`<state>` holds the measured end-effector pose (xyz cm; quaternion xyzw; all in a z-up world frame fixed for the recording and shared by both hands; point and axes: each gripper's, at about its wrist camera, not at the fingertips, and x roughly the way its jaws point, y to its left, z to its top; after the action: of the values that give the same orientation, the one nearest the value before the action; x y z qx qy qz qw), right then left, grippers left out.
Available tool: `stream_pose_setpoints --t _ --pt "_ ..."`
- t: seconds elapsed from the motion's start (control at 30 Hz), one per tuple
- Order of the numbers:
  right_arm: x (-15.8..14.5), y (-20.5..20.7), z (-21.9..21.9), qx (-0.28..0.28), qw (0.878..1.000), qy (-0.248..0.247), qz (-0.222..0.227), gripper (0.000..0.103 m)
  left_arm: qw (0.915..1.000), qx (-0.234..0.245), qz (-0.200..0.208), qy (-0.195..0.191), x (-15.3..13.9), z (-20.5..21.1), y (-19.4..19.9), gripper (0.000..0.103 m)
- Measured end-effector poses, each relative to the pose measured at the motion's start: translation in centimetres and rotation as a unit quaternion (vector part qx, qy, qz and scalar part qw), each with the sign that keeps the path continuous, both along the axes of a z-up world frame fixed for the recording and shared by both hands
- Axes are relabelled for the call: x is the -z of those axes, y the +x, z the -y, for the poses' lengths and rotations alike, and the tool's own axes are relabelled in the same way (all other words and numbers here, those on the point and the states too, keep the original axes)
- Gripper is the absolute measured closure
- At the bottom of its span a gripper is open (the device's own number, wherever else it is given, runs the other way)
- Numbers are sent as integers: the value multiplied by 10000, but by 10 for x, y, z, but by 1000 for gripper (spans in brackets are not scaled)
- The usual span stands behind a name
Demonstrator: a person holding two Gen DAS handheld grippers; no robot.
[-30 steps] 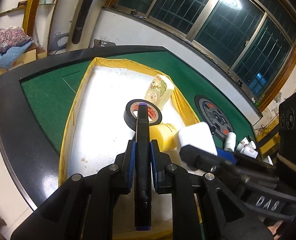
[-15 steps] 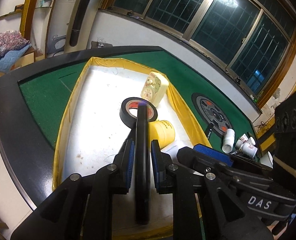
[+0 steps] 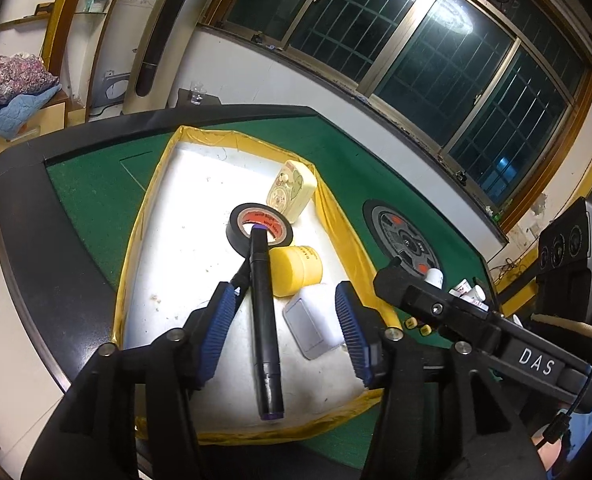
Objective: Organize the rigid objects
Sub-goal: 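Lower the marker and box into the tray and open both grippers, then move both grippers back over the table toward the remaining markers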
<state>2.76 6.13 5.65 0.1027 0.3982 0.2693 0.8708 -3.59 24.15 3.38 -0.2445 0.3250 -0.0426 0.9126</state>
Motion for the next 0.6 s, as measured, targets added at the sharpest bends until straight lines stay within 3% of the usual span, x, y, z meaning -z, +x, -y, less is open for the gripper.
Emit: stream_pose_setpoints --t 0.37,0.6 --pt "-17 -12 19 58 9988 263 415 45 9990 9 453 -62 -22 8 -14 30" --pt "-23 -22 37 133 9976 443 510 42 9981 153 590 -22 -34 23 -21 30"
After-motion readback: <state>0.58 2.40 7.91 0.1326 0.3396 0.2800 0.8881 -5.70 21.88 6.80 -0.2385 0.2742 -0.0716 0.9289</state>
